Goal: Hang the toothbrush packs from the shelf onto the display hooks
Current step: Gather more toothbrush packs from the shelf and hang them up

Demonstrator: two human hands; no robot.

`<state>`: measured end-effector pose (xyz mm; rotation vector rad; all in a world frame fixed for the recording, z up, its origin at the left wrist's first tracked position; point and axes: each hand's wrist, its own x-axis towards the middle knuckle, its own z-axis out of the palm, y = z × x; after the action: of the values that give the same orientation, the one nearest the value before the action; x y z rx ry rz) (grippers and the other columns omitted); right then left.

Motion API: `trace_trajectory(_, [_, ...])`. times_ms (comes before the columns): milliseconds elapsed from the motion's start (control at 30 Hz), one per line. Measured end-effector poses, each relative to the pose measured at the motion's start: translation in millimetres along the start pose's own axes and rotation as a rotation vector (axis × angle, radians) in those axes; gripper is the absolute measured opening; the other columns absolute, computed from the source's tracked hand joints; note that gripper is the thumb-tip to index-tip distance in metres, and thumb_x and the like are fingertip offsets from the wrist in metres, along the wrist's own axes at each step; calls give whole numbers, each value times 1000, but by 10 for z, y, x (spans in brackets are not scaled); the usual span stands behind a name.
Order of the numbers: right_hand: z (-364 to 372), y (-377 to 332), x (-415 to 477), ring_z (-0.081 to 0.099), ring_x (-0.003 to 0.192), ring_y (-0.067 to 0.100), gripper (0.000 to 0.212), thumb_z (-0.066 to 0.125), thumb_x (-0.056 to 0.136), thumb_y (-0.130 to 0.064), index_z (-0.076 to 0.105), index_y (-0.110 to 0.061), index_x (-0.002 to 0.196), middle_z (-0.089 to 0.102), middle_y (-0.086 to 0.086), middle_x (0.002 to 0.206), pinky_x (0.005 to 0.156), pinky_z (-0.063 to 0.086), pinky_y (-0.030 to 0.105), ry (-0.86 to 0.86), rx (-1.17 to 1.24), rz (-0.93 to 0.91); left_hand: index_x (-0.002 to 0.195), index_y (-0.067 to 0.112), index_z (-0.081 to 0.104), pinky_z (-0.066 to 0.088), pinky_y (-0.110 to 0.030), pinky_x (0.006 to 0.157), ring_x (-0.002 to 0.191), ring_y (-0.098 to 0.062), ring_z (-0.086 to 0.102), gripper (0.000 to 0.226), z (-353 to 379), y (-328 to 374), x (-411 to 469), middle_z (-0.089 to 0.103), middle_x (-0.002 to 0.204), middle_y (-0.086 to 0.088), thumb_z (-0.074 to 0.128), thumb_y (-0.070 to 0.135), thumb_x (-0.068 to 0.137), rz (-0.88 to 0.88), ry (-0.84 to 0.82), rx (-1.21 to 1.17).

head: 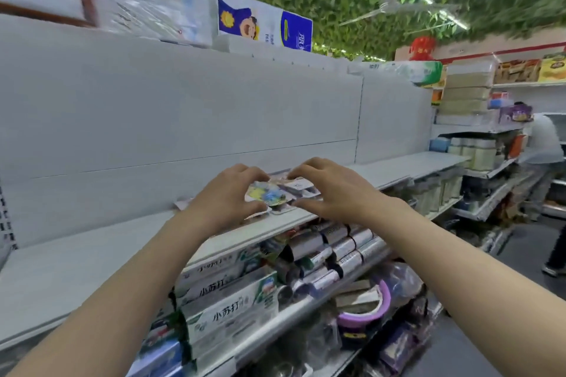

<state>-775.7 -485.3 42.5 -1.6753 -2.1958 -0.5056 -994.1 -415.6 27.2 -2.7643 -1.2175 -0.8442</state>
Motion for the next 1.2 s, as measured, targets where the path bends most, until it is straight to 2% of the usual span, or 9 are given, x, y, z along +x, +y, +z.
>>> trace_trajectory(133, [318,629,394,50,123,15,51,61,93,-49,49,-32,140,48,-7,141,95,45,31,7,84,-18,131,30,55,36,-24,95,122,-16,50,50,292,-110,437,52,134,3,74,35,85,-77,1,32])
trace_trajectory(300, [741,1429,938,53,120,15,50,60,93,-52,51,-32,138,49,-6,141,97,44,33,-10,193,-74,131,29,55,44,-30,95,113,-17,58,48,735,-266,898,53,134,1,71,40,87,-258,10,60])
trace_trajectory(533, [1279,2463,1566,52,123,12,50,60,92,-55,53,-32,136,51,-7,138,95,43,30,-89,300,-162,131,26,55,41,-38,101,124,-21,48,52,1388,-260,1493,56,132,-1,60,57,89,-553,14,133])
trace_trajectory(667, [1596,2754,1819,53,121,13,50,61,91,-55,54,-32,134,52,-8,136,93,44,30,-130,383,-197,132,15,58,38,-40,104,129,-29,42,65,1629,-233,1689,56,136,-8,46,66,92,-770,-34,272])
trace_trajectory(800, [1864,2796,2018,53,121,14,51,62,90,-56,55,-31,134,54,-6,134,98,45,33,-167,443,-234,109,12,65,34,-41,104,126,-33,43,73,1784,-174,1820,62,125,-13,27,72,93,-914,-149,457])
trace_trajectory(900, [2021,2783,2114,52,124,16,50,63,91,-54,56,-29,133,54,-4,134,100,43,33,-174,473,-261,93,15,66,32,-43,106,133,-34,36,79,1882,-188,1910,63,124,-13,20,79,89,-986,-183,453])
trace_trajectory(1033, [2156,2681,2269,53,122,18,51,62,92,-53,54,-27,135,54,-2,134,99,44,34,-176,474,-260,107,14,70,29,-48,111,139,-36,29,99,1944,-243,2006,60,133,-14,14,90,78,-1033,-198,446])
trace_trajectory(1133, [2249,2528,2432,54,123,18,54,59,93,-55,52,-26,137,56,-1,134,102,44,36,-195,475,-268,136,20,55,25,-50,114,143,-37,25,101,1941,-273,2064,51,145,-10,20,93,75,-1034,-186,434])
trace_trajectory(1200, [2329,2415,2530,54,123,19,54,55,94,-57,50,-26,139,57,0,135,103,45,39,-196,476,-277,144,22,45,25,-50,114,145,-36,23,101,1914,-283,2098,47,149,-8,28,93,74,-1033,-181,411])
